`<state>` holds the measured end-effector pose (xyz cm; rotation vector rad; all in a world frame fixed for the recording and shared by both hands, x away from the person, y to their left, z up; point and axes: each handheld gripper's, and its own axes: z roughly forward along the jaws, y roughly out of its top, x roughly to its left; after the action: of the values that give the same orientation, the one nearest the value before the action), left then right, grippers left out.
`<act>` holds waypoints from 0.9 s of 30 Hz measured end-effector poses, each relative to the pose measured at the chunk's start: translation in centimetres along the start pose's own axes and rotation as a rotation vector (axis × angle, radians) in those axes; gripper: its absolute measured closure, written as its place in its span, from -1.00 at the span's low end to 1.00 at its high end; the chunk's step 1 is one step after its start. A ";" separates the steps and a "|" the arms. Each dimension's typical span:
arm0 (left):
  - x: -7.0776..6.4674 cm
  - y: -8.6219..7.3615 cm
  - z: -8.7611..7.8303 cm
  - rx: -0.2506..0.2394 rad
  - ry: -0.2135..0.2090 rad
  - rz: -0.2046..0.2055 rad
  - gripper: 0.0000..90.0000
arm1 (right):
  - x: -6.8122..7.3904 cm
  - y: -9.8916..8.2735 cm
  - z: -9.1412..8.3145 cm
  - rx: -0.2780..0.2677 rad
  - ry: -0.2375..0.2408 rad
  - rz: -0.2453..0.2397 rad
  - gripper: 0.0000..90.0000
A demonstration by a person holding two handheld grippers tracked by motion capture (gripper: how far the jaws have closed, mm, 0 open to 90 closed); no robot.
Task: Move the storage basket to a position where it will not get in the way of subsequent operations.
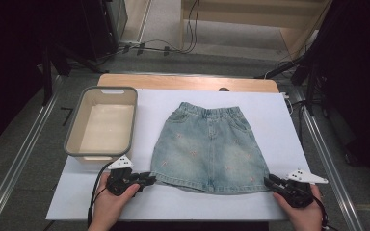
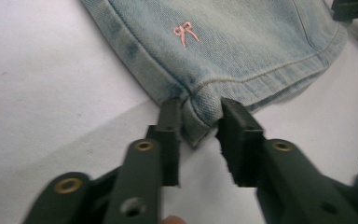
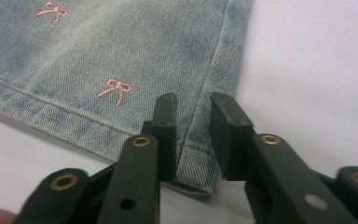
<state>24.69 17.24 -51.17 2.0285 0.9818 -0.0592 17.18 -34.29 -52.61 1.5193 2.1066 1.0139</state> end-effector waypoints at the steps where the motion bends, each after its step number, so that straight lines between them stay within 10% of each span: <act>1: 0.0 0.0 0.0 -0.003 -0.002 0.001 0.66 | -0.1 0.0 0.0 0.002 0.000 0.003 0.69; 27: -3.7 -0.9 -0.6 0.062 -0.083 0.141 0.82 | -2.5 -0.2 -2.1 -0.054 -0.006 0.059 0.92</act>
<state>21.33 15.64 -50.02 2.1290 0.7915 -0.0985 16.57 -37.32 -51.58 1.5643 2.0243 1.0768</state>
